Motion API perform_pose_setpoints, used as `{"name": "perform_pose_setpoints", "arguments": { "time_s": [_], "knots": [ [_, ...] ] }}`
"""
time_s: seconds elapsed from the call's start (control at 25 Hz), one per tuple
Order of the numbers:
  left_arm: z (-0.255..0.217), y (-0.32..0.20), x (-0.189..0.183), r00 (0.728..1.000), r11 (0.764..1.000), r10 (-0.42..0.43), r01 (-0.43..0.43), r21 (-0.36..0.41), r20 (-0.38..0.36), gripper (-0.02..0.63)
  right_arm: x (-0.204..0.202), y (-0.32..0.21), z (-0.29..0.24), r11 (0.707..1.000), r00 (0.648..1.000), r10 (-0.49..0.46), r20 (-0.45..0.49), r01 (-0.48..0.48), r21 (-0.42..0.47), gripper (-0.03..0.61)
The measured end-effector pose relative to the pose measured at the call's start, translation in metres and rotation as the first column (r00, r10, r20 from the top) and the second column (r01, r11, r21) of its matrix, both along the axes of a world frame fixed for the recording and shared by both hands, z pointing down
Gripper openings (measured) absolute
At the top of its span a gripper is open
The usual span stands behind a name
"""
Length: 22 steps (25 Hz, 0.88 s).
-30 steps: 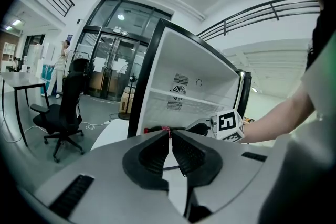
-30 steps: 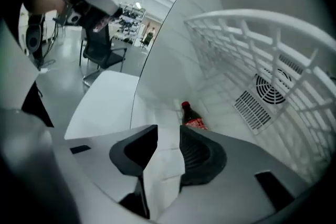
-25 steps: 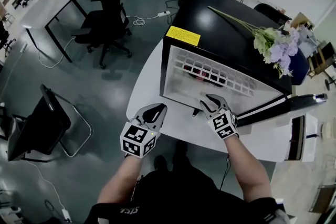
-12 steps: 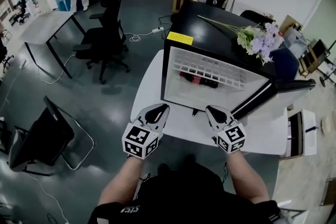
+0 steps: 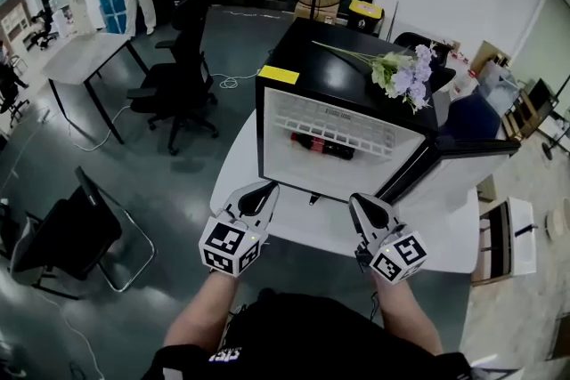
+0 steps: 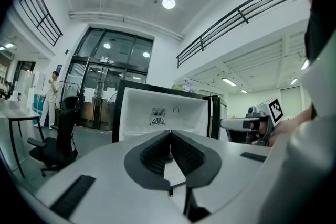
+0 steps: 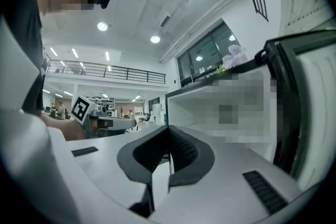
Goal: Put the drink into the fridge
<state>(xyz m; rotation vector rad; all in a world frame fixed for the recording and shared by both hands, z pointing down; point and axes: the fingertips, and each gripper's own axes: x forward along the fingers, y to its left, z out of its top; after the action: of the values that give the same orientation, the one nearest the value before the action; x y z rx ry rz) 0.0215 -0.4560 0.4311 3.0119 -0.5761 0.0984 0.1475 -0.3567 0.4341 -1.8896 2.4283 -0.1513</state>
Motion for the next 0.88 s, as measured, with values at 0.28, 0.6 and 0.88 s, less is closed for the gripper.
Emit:
{"name": "perform_pose_setpoints", "arguments": {
  "time_s": [0.28,0.6,0.88],
  "knots": [
    [-0.011,0.08,0.042,0.99,0.989,0.141,-0.141,0.037,0.012,0.017,0.031,0.081,-0.028,0.999,0.997,-0.026,0.066,0.023,0.049,0.014],
    [-0.001,0.146,0.073,0.975,0.98,0.189,-0.194,0.036,0.113,0.017,0.061,0.126,-0.013,0.996,0.99,-0.076,0.116,0.071,0.047,0.014],
    [-0.011,0.144,0.076,0.985,0.988,0.108,-0.121,0.096,0.134,0.017,0.082,0.136,-0.014,0.999,0.994,0.001,0.113,-0.007,0.046,0.012]
  ]
}}
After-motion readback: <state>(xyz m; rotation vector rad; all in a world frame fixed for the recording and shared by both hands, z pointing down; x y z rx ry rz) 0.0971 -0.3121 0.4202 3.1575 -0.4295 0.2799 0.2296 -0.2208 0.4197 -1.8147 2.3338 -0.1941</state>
